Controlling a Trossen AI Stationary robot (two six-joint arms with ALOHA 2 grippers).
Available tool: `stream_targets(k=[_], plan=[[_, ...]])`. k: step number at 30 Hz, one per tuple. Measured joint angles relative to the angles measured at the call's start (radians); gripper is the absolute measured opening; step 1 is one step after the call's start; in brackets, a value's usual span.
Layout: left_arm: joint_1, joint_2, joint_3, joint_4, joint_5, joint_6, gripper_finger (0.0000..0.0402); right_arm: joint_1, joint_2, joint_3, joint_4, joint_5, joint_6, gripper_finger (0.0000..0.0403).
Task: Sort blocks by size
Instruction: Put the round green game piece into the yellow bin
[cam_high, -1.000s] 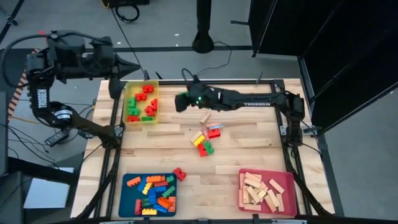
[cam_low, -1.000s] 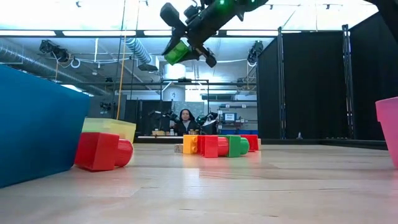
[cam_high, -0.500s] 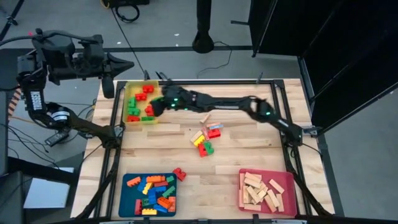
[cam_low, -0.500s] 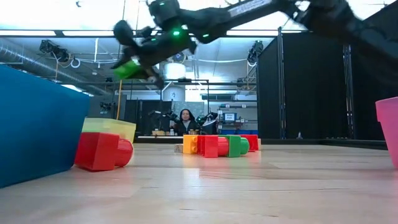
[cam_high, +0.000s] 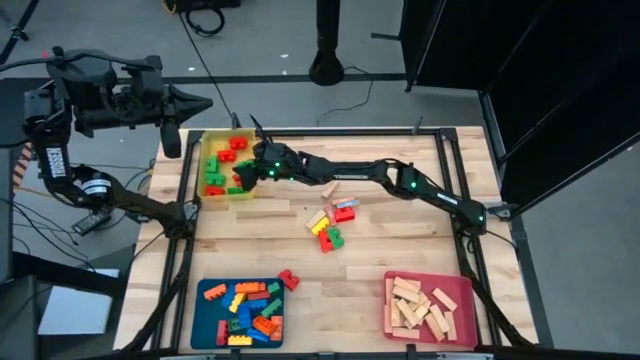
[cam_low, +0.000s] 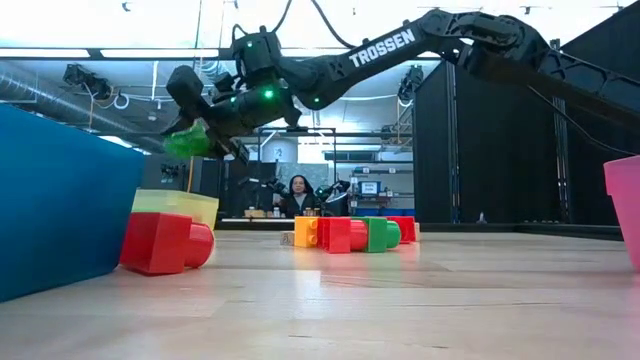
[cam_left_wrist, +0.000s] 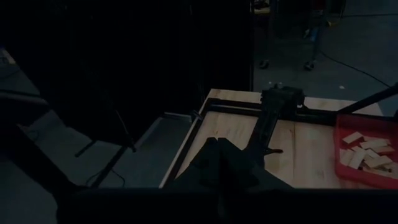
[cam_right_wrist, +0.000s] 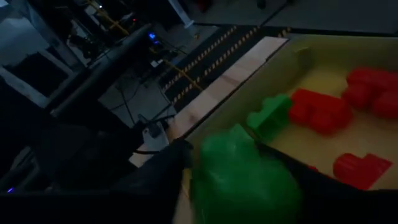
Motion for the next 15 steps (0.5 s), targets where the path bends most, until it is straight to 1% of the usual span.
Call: stream_targets(k=[3,4,6,8,10,11,13,15], plan=[[0.000,0.000,0.000,0.000,0.000,-0.001,0.0002,-0.004,0.000,0.005,0.008,0.021,-0.002,0.0261],[0.000,0.000,0.000,0.000,0.000,-0.002,0.0002,-0.006,0.000,0.006,0.012,0.023,0.000,0.0276],[0.000,-0.001,0.000,-0.002,0.000,-0.004,0.0002,-0.010,0.000,0.006,0.011,0.022,0.008,0.0291],[0.000,-0.001,0.000,-0.005,0.000,-0.006,0.0002,-0.014,0.000,0.006,0.005,0.020,0.024,0.0293],[0.000,0.000,0.000,-0.009,0.000,-0.006,0.0002,-0.016,0.000,0.006,0.010,-0.005,0.027,0.0284],[0.000,0.000,0.000,-0.013,0.000,-0.006,0.0002,-0.017,-0.007,0.007,0.004,-0.043,0.028,0.0279],[0.000,0.000,0.000,-0.025,0.000,-0.006,0.0002,-0.021,-0.023,0.026,-0.068,-0.147,0.015,0.0265],[0.000,-0.001,0.000,-0.039,-0.001,-0.006,0.0002,-0.020,-0.067,0.056,-0.245,-0.251,-0.049,0.0251]])
